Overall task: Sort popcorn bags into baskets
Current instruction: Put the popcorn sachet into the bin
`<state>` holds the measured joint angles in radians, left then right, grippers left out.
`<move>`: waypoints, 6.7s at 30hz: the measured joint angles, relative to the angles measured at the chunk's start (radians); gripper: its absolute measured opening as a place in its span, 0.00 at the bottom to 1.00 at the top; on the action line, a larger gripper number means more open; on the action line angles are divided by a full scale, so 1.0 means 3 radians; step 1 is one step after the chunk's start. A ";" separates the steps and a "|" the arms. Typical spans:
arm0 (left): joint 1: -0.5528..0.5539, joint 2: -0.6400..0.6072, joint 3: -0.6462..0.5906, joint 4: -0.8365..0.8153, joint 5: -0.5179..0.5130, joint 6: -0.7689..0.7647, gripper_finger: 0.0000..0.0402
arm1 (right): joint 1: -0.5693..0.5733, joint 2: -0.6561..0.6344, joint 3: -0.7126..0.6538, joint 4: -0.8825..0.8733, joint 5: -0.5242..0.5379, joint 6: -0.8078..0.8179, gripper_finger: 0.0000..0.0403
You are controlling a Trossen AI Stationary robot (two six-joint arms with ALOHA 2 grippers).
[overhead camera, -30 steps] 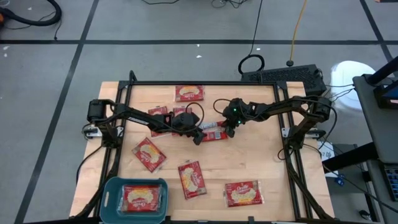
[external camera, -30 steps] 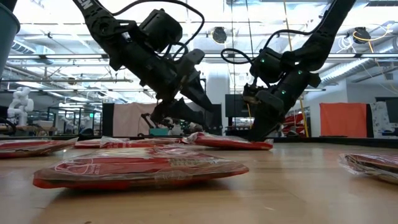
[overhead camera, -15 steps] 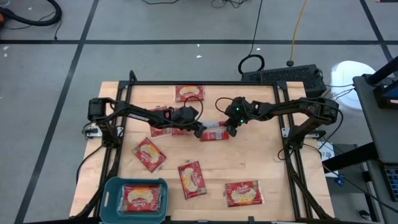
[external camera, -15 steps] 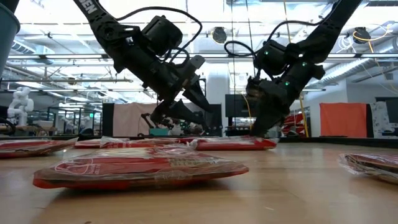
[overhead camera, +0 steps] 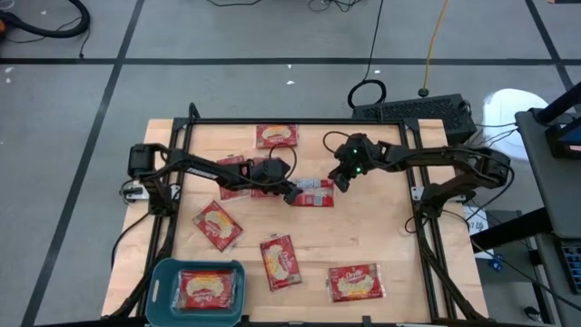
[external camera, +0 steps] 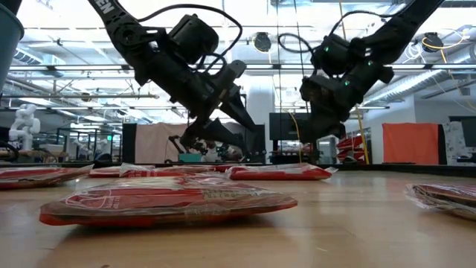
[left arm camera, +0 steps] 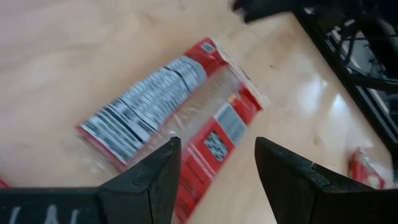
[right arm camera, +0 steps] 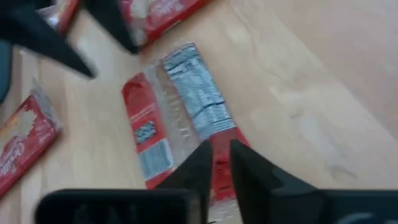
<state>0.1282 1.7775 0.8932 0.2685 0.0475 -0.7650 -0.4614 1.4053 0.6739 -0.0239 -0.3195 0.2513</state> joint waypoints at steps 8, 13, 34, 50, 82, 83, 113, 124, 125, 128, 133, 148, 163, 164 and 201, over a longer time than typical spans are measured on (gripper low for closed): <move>-0.0260 0.0000 0.0001 0.0034 0.0004 -0.0117 0.52 | -0.0099 0.0507 -0.0001 0.0309 -0.0228 0.0096 0.49; -0.0307 0.0000 0.0001 0.0033 0.0002 -0.0220 0.52 | 0.0000 0.0631 0.0005 0.0518 -0.0083 -0.0197 0.63; -0.0286 0.0000 0.0001 0.0046 0.0015 -0.0460 0.52 | 0.0320 0.0789 0.0000 0.0636 -0.0096 -0.0554 0.03; 0.0195 -0.0711 0.0003 -0.0687 -0.0521 -0.0485 0.52 | 0.0289 0.0066 -0.0002 0.0400 -0.0061 -0.0590 0.00; 0.0295 0.0177 0.0004 0.0059 0.0886 0.1444 0.49 | 0.0389 -0.0133 0.0000 0.0353 -0.0090 -0.1256 0.00; 0.0281 0.0178 0.0001 0.0066 0.0886 0.1447 0.42 | 0.0388 -0.0133 0.0000 0.0374 -0.0134 -0.1256 0.00; -0.0494 -0.1328 0.0608 -0.1182 -0.1321 0.3349 0.08 | 0.0095 -0.1938 -0.0002 0.0478 0.0268 0.0753 0.46; -0.0959 -0.1324 0.0795 -0.1172 -0.1577 0.3212 0.11 | 0.0169 -0.1877 0.0001 0.0665 -0.0421 0.0982 0.46; -0.0984 -0.1325 0.0796 -0.1152 -0.1605 0.3160 0.11 | 0.0201 -0.1879 0.0001 0.0663 -0.0433 0.0949 0.46; -0.1049 -0.1325 0.0796 -0.1090 -0.1700 0.3029 0.08 | 0.0288 -0.1877 0.0000 0.0591 -0.0430 0.0850 0.47; -0.1116 -0.1382 0.0800 -0.0807 -0.1759 0.2890 0.05 | 0.0435 -0.1840 0.0000 0.0503 -0.0256 0.0645 0.47; -0.1136 -0.1413 0.0800 -0.1087 -0.2039 0.2839 0.05 | 0.0781 -0.1699 0.0407 0.0330 0.0382 0.0076 0.56; -0.1367 -0.1409 0.0796 -0.2071 -0.2232 0.3453 0.05 | 0.0781 -0.1699 0.0406 -0.0886 0.0468 0.0638 0.53; -0.1386 -0.1409 0.0796 -0.2065 -0.2237 0.3511 0.05 | 0.0781 -0.1699 0.0406 -0.0882 0.0468 0.0785 0.53; -0.2373 -0.1386 0.0797 -0.2561 -0.2854 0.3328 0.08 | 0.2008 -0.0534 0.0993 0.0695 0.0804 0.2176 0.53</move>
<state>-0.5836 1.3617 1.1323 -0.4998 -0.8086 0.2334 0.1409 1.2452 0.9718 0.1846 -0.0783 0.9042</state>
